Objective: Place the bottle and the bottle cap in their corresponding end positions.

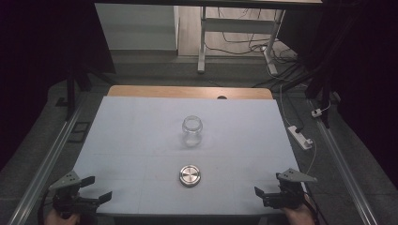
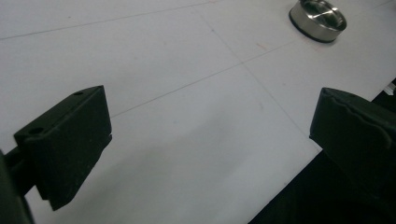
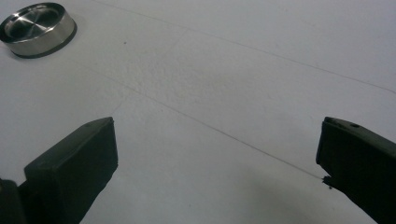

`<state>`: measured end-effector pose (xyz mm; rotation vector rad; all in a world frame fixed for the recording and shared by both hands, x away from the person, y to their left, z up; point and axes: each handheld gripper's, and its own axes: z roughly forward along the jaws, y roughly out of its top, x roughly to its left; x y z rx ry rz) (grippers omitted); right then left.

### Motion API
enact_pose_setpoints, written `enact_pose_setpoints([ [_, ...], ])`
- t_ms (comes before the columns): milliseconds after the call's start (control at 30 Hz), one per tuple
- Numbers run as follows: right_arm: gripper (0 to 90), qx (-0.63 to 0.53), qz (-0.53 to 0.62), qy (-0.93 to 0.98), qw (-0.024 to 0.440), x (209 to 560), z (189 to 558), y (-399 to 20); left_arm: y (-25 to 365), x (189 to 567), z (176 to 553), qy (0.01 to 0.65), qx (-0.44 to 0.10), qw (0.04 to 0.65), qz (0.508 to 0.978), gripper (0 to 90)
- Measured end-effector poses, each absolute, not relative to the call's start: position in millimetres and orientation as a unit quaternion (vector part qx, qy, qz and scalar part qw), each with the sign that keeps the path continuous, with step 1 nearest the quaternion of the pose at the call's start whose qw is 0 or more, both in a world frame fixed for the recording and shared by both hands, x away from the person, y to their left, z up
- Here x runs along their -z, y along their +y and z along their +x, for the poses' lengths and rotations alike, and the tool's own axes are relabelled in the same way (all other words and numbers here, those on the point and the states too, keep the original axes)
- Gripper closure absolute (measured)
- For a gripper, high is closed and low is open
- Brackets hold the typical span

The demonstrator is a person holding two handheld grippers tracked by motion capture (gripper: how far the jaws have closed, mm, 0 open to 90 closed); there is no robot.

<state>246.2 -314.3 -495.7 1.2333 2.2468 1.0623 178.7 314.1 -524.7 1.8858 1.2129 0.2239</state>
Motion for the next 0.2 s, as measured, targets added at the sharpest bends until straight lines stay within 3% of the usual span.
enact_pose_setpoints([
  [200, 0.0, -0.372, 0.448, 0.793, 0.179, 496.1, 244.0, -318.1, 315.3, 525.0, 179.2, 0.491, -0.089, 0.422, 0.757, 0.0],
])
